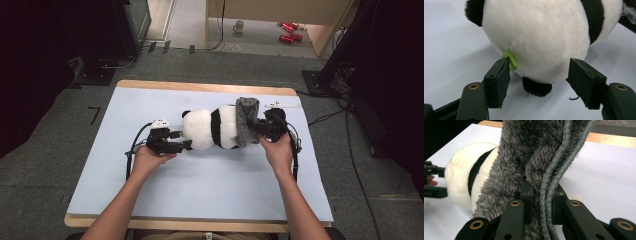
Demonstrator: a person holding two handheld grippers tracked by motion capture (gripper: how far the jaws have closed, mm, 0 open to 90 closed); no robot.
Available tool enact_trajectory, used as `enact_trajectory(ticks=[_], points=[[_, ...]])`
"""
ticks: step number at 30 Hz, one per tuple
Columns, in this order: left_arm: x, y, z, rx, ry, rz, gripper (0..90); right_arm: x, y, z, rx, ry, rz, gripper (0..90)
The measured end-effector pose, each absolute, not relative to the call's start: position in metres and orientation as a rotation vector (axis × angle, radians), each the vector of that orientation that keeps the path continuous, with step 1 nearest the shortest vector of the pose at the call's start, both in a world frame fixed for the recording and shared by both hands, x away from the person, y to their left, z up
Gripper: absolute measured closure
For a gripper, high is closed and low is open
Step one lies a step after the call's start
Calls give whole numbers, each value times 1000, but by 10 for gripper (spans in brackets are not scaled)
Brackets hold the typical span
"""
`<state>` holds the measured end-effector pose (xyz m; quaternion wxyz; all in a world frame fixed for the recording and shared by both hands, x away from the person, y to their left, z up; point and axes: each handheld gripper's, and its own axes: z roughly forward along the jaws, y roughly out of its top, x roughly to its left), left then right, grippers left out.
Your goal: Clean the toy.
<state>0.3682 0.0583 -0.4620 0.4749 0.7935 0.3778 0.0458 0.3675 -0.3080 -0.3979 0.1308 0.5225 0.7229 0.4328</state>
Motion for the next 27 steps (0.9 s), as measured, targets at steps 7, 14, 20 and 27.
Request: enact_trajectory(ticks=[7,14,20,27], points=[[365,47,-472,1975,930,114,342,379,-309,-400,1537,2071,1266,775],[364,36,-476,1981,899,169,317,381,-315,-410,1545,2020,1323,776],[368,32,-480,1946,915,204,336,368,-322,-395,1569,1986,1470,787],[372,27,-479,1888,940,221,571,351,-299,-379,1473,2050,1545,787]])
